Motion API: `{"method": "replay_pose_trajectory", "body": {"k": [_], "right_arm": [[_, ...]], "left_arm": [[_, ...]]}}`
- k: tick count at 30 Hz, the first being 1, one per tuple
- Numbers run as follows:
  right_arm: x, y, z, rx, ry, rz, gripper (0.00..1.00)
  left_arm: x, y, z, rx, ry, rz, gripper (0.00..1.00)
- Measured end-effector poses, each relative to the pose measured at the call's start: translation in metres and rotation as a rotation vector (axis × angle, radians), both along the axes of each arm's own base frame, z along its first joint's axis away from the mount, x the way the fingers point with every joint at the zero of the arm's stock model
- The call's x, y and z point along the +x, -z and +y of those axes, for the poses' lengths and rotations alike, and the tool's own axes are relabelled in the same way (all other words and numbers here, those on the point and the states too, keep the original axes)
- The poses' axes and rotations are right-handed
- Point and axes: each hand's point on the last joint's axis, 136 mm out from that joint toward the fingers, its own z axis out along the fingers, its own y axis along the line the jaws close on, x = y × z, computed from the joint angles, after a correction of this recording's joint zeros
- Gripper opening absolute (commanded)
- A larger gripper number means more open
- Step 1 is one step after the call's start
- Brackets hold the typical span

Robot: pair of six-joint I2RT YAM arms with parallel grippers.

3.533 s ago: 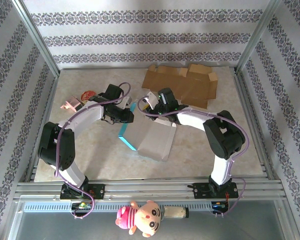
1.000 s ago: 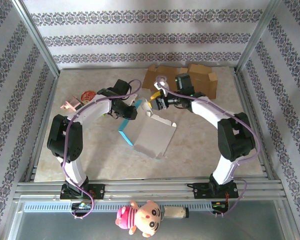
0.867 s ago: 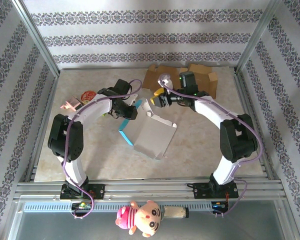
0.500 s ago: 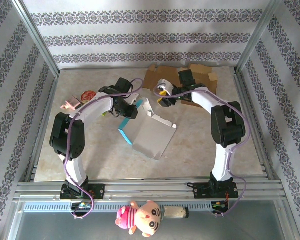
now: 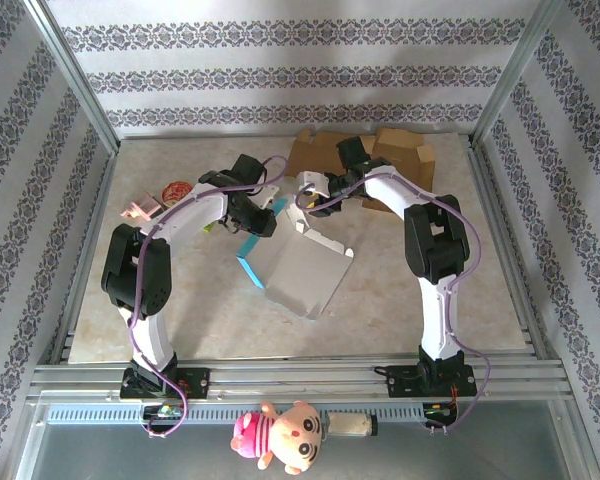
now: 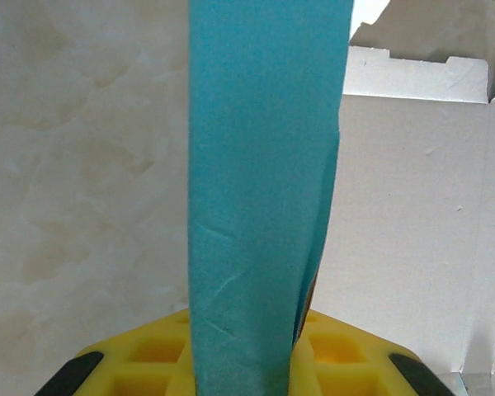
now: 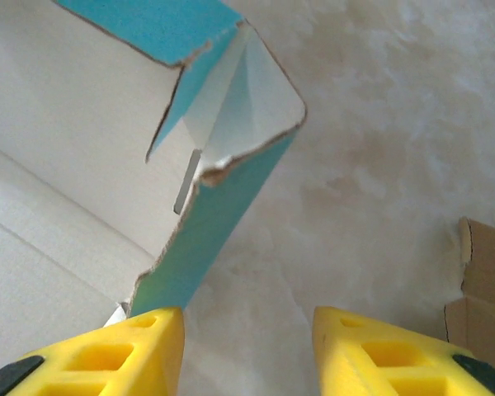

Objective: Fold the paper box

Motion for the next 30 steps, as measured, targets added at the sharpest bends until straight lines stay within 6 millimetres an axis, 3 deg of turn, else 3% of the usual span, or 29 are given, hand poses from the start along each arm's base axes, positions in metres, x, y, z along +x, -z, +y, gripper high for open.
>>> {"method": "replay_pose_trajectory", "body": {"k": [12,22,30], "right_arm": [[-0.018,0.001,0.037,0.038,-0.108,0.058,0.50],[-0.021,0.004,0.043,0.032,-0.110,0.107,0.43],[-0.018,0.006,0.048,0.011,-0.057,0.129,0.44]], "left_arm": [[0.001,-0.001,0.000,0.000,-0.001,-0.002,0.17],[0.002,0.000,0.004,0.022,-0.012,-0.002,0.17],[0.005,0.002,0.011,0.041,-0.051,0.003,0.17]]}}
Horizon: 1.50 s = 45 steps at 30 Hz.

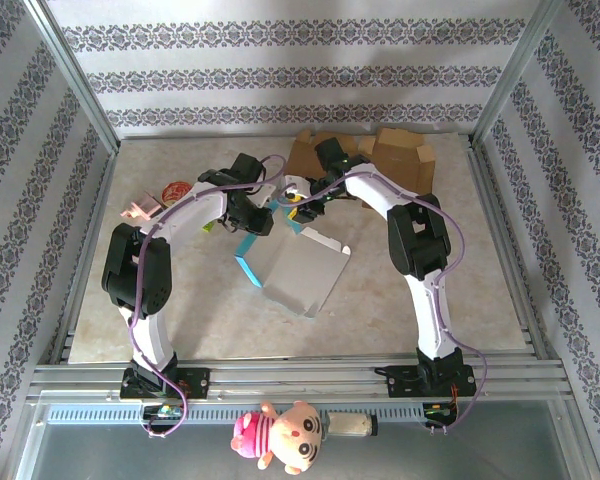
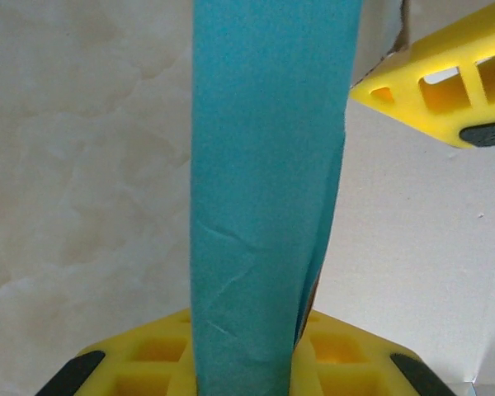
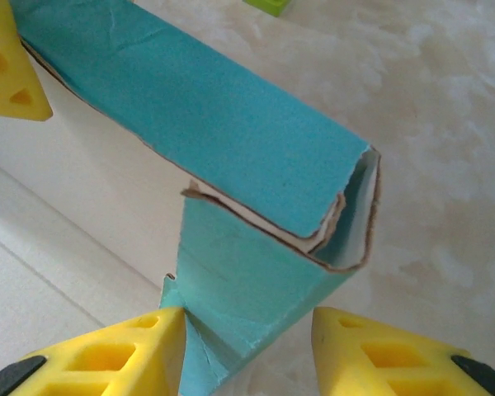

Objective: Fold the paper box

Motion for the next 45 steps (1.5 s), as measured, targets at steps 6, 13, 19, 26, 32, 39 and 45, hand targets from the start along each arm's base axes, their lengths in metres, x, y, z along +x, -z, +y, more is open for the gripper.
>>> {"method": "replay_pose_trajectory", "body": {"k": [6,13,19,26,32,39,45], "right_arm": [[-0.008,0.008,0.003,0.026,-0.024,0.018,0.41],[-0.017,0.028,0.003,-0.031,-0.032,0.010,0.35],[-0.015,0.027,0.020,-0.026,-0.020,-0.021,0.20],[-0.007,0.023,0.033,-0.015,0.055,-0.018,0.02],[0.007,0.019,0.036,0.001,0.163,0.012,0.00],[0.020,0.016,0.034,0.019,0.351,0.113,0.00],[-0.009,-0.003,0.014,-0.084,0.412,0.138,0.00]], "left_arm": [[0.000,0.000,0.000,-0.004,-0.006,0.002,0.29],[-0.004,0.005,-0.006,-0.067,-0.047,0.032,0.39],[-0.002,-0.004,-0.019,-0.192,-0.049,0.010,0.40],[-0.005,-0.013,-0.026,-0.295,-0.075,-0.006,0.57],[-0.002,-0.035,-0.020,-0.332,-0.112,-0.074,0.77],[-0.037,-0.094,0.002,-0.405,-0.210,-0.206,0.90],[-0.072,-0.145,0.054,-0.518,-0.424,-0.338,0.87]]}}
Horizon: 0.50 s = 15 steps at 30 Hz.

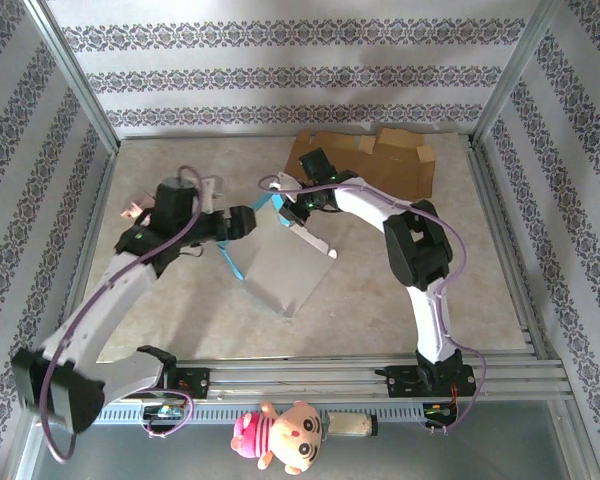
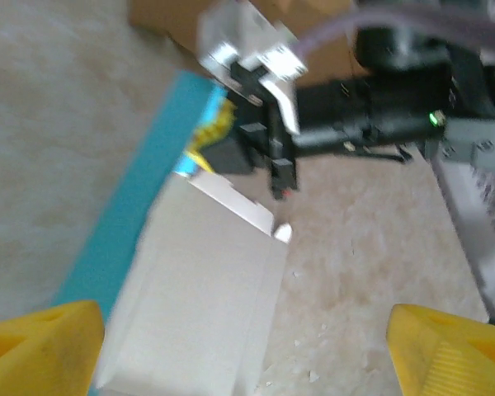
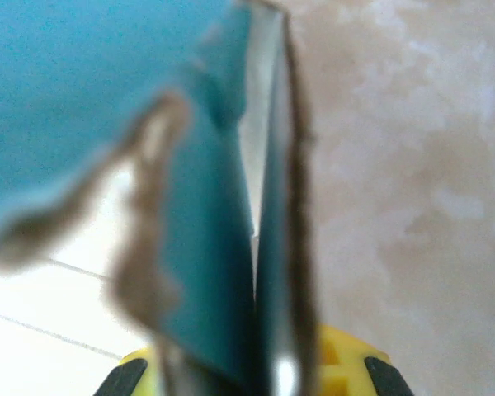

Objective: Fold the paper box

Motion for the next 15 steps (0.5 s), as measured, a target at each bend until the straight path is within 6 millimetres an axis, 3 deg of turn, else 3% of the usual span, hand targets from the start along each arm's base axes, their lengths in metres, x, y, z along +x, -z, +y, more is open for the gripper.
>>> {"method": "replay_pose_trajectory", "body": {"k": [5,9,12,15], "right_arm": [[-0.034,-0.034,-0.028,-0.321,-0.182,-0.170,0.00],[-0.059,-0.044,-0.032,-0.588,-0.401,-0.265,0.00],[-0.069,-0.022,-0.027,-0.724,-0.545,-0.293,0.00],[-0.072,0.024,-0.025,-0.843,-0.658,-0.267,0.00]], "left_arm": [[-0.020,-0.010,0.050,-0.087,-0.206,-0.020,0.86],[-0.032,0.010,0.057,-0.141,-0.250,0.031,0.86],[-0.038,0.037,0.053,-0.172,-0.252,0.110,0.86],[-0.045,0.058,0.051,-0.194,-0.256,0.171,0.86]]}}
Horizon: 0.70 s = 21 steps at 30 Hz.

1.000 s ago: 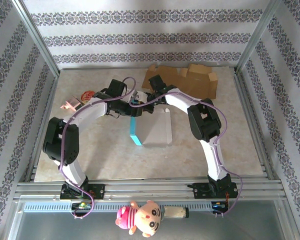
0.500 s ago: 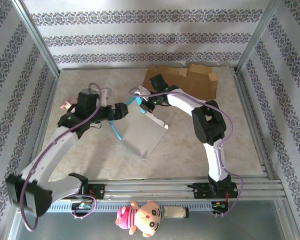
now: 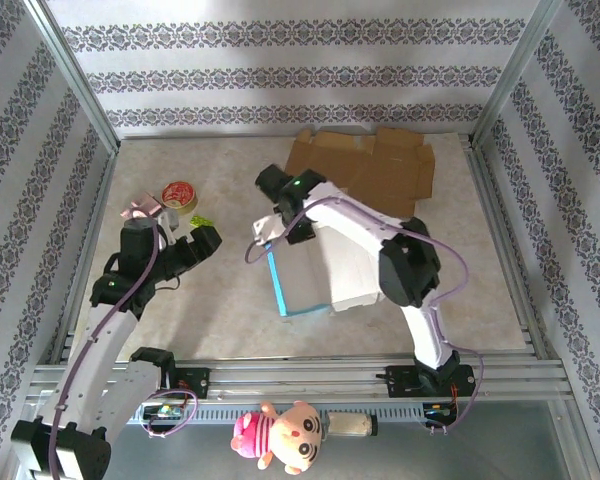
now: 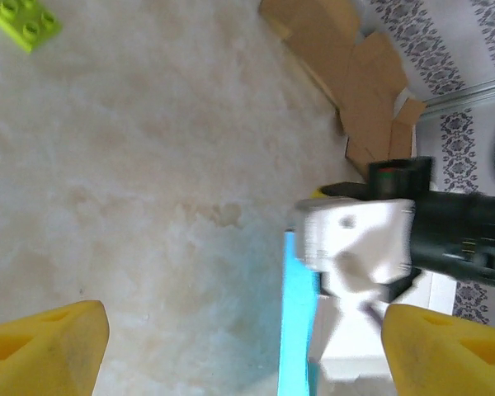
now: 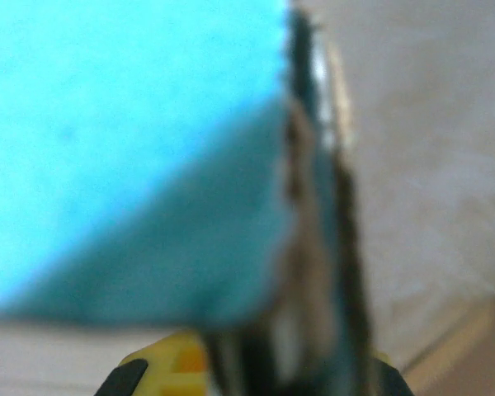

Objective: Fold the paper box

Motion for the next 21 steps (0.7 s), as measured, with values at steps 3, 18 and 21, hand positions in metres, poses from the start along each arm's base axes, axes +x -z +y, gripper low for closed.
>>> {"method": "replay_pose_trajectory", "body": {"k": [3,18,21], "right_arm": [[-0.002,0.042,0.003,-0.108,-0.056,-0.002,0.00],[0.011,0.055,0.071,-0.088,-0.406,-0.428,0.06],[0.008,0.056,0.095,-0.009,-0.543,-0.536,0.11]], "left_arm": [[-0.005,0.003,0.001,-0.008,-0.008,-0.004,0.86],[-0.020,-0.023,0.026,0.069,-0.122,-0.135,0.87],[-0.025,-0.026,0.040,0.132,-0.170,-0.166,0.91]]}}
